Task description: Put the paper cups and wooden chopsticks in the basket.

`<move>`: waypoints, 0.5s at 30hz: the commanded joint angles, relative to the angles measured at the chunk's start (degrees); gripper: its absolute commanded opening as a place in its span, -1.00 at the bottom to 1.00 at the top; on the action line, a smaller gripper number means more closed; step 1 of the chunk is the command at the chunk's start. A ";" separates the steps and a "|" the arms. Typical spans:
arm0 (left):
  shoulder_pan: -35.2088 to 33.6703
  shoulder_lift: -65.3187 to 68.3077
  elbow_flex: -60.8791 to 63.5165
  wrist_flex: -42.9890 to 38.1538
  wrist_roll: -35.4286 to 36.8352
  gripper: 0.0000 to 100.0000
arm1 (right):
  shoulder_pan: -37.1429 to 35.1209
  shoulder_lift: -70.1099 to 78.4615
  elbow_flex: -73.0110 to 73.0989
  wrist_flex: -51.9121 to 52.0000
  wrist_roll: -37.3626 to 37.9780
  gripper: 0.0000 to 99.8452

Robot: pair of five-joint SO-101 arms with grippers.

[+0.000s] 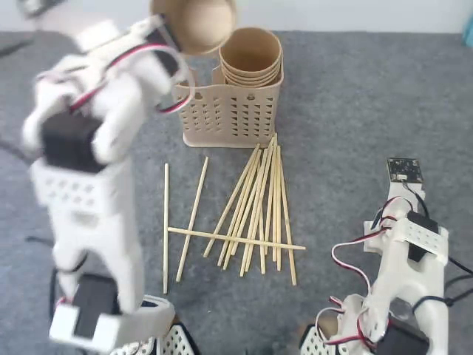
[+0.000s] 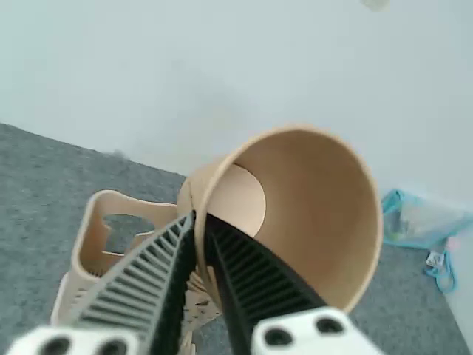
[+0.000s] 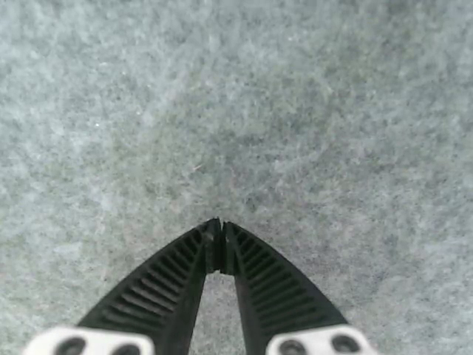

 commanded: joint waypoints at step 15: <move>3.96 30.68 -32.57 9.23 0.88 -0.97 | 0.22 -1.98 -0.26 -0.57 0.62 -0.98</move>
